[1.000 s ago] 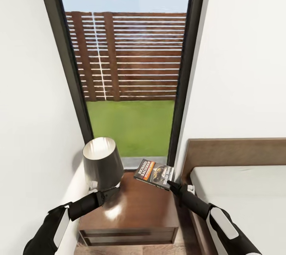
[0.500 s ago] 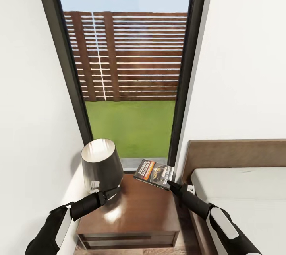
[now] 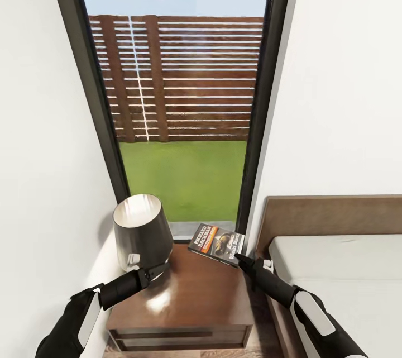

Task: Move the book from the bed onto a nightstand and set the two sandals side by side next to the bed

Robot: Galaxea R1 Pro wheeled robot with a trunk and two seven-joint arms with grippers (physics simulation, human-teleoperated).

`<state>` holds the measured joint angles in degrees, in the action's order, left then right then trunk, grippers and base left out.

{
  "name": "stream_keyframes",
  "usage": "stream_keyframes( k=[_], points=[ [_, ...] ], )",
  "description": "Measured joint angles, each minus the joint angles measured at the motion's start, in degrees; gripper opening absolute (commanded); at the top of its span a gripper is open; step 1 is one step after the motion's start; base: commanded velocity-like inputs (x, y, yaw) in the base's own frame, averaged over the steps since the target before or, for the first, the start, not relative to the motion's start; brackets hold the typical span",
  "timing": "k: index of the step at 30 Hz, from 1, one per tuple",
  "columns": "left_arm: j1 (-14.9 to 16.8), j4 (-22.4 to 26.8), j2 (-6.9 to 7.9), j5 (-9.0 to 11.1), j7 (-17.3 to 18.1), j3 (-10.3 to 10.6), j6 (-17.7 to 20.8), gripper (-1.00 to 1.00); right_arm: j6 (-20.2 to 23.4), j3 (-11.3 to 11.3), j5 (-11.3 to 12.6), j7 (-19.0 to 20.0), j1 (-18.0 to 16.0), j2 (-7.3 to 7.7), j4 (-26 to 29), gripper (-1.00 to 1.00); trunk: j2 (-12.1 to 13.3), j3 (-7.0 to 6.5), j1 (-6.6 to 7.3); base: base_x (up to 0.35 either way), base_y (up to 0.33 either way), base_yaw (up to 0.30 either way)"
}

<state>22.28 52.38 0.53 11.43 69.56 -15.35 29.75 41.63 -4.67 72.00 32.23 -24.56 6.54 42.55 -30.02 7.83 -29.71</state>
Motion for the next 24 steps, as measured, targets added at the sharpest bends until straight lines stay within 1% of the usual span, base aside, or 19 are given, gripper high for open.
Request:
stream_keyframes(
  k=[8,11,12,14,15,17,19,20,21,23,24],
  points=[
    [0.0,-0.1,-0.05,0.0,0.0,0.0,0.0,1.0,0.0,0.0,0.0,0.0,0.0,0.0,0.0,-1.0,-3.2,1.44,-1.76,0.0,0.0,0.0],
    [0.0,-0.1,-0.08,0.0,-0.9,-0.1,0.0,1.0,0.0,0.0,0.0,0.0,0.0,0.03,0.0,-1.0,-4.4,1.99,-2.42,0.0,0.0,0.0],
    [0.0,-0.1,-0.08,0.0,-1.5,-0.1,0.0,1.0,0.0,0.0,0.0,0.0,0.0,0.02,0.0,-1.0,-4.4,1.99,-2.43,0.0,0.0,0.0],
    [0.0,-0.1,-0.39,0.1,-4.3,-0.2,0.0,1.0,0.0,0.0,0.0,0.0,0.0,0.04,0.0,-1.0,-4.4,1.99,-2.43,0.0,0.0,0.0],
    [0.0,-0.1,-0.68,0.1,-6.7,-0.1,0.0,1.0,0.0,0.0,0.0,0.0,0.0,0.06,0.0,-1.0,-4.4,1.99,-2.43,0.0,0.0,0.0],
    [0.0,-0.1,-1.15,0.6,-12.4,0.0,0.0,1.0,0.0,0.0,0.0,0.0,0.0,0.07,0.0,-1.0,-4.4,1.99,-2.43,0.0,0.0,0.0],
    [0.0,-0.1,-1.63,2.1,-18.0,-0.1,0.0,1.0,0.0,0.0,0.0,0.0,0.0,0.08,0.0,-1.0,-4.4,1.99,-2.43,0.0,0.0,0.0],
    [0.0,-0.1,-1.78,3.1,-20.0,-0.1,0.0,1.0,0.0,0.0,0.0,0.0,0.0,0.08,0.0,-1.0,-4.4,1.99,-2.43,0.0,0.0,0.0],
    [0.0,-0.1,-1.88,4.1,-21.6,-0.1,-0.1,1.0,0.0,0.0,0.0,0.0,0.0,0.08,0.0,-1.0,-4.8,2.17,-2.64,0.0,0.0,0.0],
    [0.0,-0.1,-1.97,5.4,-23.2,-0.1,-0.1,1.0,0.0,0.0,0.0,0.0,0.0,0.08,0.0,-1.0,-5.6,2.53,-3.08,0.0,0.0,0.0],
    [0.0,-0.1,-1.98,5.7,-23.6,-0.1,-0.1,1.0,0.0,0.0,0.0,0.0,0.0,0.08,0.0,-1.0,-6.0,2.71,-3.3,0.0,0.0,0.0]
  ],
)
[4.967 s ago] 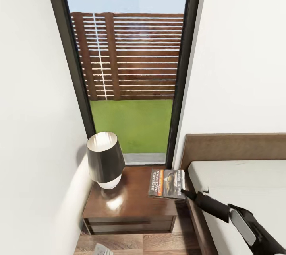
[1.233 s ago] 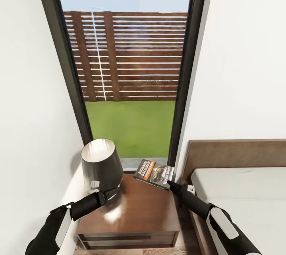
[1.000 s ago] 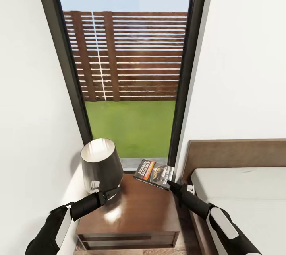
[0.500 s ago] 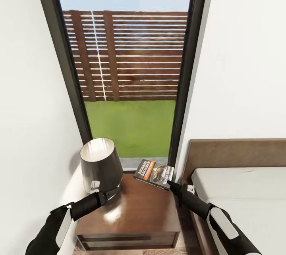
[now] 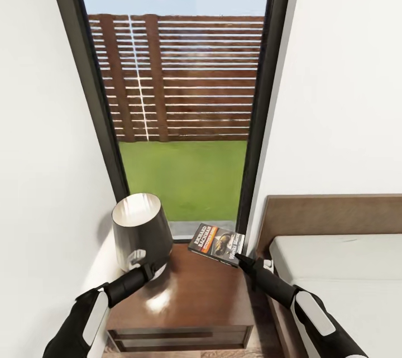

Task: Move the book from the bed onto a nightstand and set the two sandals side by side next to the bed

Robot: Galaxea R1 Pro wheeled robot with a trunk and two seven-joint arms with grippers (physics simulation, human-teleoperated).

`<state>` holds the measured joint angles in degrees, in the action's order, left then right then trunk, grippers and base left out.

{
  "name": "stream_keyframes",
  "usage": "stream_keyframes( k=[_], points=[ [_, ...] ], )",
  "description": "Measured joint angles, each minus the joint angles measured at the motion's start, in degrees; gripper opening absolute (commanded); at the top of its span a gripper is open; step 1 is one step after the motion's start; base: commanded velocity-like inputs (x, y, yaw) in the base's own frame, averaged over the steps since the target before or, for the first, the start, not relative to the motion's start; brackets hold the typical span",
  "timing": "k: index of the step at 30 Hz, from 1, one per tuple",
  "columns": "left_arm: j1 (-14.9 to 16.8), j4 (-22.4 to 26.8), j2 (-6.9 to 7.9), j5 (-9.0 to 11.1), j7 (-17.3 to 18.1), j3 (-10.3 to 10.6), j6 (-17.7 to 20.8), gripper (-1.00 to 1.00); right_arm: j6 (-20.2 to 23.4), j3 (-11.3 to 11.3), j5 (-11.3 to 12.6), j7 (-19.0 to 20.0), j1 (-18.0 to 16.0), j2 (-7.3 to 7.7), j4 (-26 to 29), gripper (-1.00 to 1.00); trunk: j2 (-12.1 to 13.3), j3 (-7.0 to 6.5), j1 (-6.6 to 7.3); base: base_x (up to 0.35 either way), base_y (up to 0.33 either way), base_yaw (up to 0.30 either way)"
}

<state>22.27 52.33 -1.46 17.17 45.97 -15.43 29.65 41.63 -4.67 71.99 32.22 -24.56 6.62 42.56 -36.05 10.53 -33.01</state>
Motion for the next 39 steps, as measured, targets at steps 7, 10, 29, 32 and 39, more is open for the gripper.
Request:
stream_keyframes(
  k=[7,10,29,32,39],
  points=[
    [0.0,0.0,-0.07,1.2,-1.4,0.0,0.0,1.0,0.0,0.0,0.0,0.0,0.0,-0.02,0.0,-1.0,-2.8,1.26,-1.54,0.0,0.0,0.0],
    [0.0,0.0,-0.07,1.3,-1.5,0.0,0.0,1.0,0.0,0.0,0.0,0.0,0.0,-0.07,0.0,-1.0,-4.0,1.8,-2.2,0.0,0.0,0.0],
    [0.0,0.0,-0.07,1.4,-1.5,0.1,0.0,1.0,0.0,-0.1,0.0,0.0,0.0,-0.09,0.0,-1.0,-11.7,5.22,-6.38,0.0,0.0,0.0],
    [0.0,0.0,-0.07,1.4,-1.5,0.1,0.0,1.0,0.0,-0.2,-0.2,-0.1,0.0,-0.09,0.0,-1.0,-12.9,5.76,-7.04,0.0,0.0,0.0],
    [0.0,0.0,-0.07,1.4,-1.4,0.1,0.0,1.0,0.6,-0.3,-0.2,0.0,0.0,-0.02,0.0,-1.0,-15.7,7.02,-8.58,0.0,0.0,0.0]
  ],
)
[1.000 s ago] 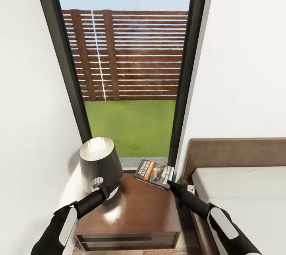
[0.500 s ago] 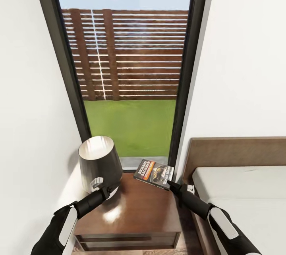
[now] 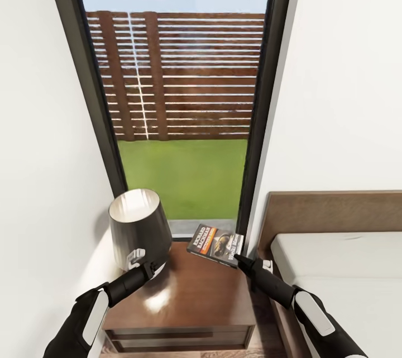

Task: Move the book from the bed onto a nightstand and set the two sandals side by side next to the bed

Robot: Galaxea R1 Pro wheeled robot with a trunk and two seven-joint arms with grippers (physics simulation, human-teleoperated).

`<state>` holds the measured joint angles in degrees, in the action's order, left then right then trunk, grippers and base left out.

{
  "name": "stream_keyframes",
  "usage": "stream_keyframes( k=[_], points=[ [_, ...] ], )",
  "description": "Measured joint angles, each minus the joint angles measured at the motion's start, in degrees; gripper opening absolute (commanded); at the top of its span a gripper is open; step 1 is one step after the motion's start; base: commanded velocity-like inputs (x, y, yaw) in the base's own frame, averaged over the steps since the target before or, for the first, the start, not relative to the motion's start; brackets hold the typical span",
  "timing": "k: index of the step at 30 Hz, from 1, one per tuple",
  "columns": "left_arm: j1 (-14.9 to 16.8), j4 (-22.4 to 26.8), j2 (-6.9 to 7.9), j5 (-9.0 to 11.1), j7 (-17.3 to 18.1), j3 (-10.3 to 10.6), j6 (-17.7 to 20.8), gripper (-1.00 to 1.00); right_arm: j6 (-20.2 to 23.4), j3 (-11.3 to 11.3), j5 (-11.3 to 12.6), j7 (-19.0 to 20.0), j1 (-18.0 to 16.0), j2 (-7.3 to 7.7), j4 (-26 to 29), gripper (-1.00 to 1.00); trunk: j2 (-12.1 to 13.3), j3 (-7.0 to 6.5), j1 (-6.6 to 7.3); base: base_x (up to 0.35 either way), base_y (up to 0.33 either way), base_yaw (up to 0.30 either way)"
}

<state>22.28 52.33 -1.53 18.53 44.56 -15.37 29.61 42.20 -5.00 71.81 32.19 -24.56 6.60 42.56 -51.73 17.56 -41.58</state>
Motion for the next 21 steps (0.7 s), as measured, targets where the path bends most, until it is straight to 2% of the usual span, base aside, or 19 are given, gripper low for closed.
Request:
stream_keyframes(
  k=[13,15,18,21],
  points=[
    [0.0,0.0,0.06,0.0,0.0,0.0,0.0,1.0,0.4,-0.4,-0.3,0.1,0.0,-0.06,0.0,-1.0,-5.2,2.34,-2.86,0.0,0.0,0.0],
    [0.0,0.0,0.03,0.0,0.0,0.0,0.1,1.0,0.5,-1.5,-0.4,0.1,0.0,-0.07,0.0,-1.0,-6.0,2.7,-3.3,0.0,0.0,0.0],
    [0.0,0.0,0.06,0.0,0.1,0.0,0.1,1.0,0.6,-4.4,-0.4,0.2,0.0,-0.07,0.1,-1.0,-7.2,3.24,-3.96,0.0,0.0,0.0],
    [0.0,0.0,0.08,0.0,0.1,-0.1,0.1,1.0,0.6,-5.2,-0.3,0.2,0.0,-0.07,0.1,-1.0,-8.4,3.78,-4.62,0.0,0.0,0.0]
  ],
)
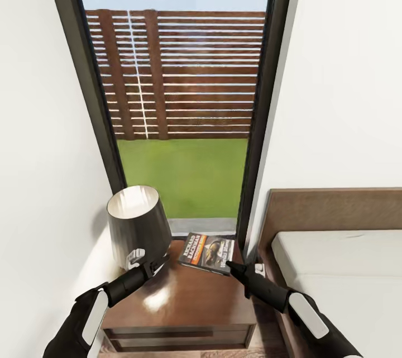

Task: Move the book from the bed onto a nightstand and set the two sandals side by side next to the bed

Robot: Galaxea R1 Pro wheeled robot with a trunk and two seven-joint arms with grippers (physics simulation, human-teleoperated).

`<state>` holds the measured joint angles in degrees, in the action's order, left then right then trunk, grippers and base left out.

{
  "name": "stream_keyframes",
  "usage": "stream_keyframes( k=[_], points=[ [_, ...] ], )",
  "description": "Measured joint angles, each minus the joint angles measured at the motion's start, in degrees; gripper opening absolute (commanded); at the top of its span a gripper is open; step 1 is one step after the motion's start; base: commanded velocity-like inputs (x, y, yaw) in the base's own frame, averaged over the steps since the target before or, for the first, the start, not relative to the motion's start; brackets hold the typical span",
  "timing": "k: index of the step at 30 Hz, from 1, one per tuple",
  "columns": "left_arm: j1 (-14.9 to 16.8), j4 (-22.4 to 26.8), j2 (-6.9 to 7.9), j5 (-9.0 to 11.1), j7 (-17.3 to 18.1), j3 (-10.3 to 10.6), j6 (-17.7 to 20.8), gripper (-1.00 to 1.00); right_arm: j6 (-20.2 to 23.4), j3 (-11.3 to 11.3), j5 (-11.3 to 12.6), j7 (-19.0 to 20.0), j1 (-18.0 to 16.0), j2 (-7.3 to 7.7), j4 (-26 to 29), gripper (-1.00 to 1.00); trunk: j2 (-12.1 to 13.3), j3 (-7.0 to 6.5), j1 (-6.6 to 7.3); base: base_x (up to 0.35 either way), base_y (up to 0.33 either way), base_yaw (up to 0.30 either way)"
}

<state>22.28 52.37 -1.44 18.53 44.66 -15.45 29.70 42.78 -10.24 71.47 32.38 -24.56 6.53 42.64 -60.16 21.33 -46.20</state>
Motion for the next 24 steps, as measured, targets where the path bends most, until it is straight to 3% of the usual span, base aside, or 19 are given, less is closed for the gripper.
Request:
stream_keyframes(
  k=[24],
  points=[
    [0.0,0.0,0.01,0.0,0.0,0.0,0.0,1.0,-0.7,-0.3,0.1,-0.2,0.0,0.0,-0.1,-1.0,-9.6,4.31,-5.27,0.0,0.0,0.0]
  ],
)
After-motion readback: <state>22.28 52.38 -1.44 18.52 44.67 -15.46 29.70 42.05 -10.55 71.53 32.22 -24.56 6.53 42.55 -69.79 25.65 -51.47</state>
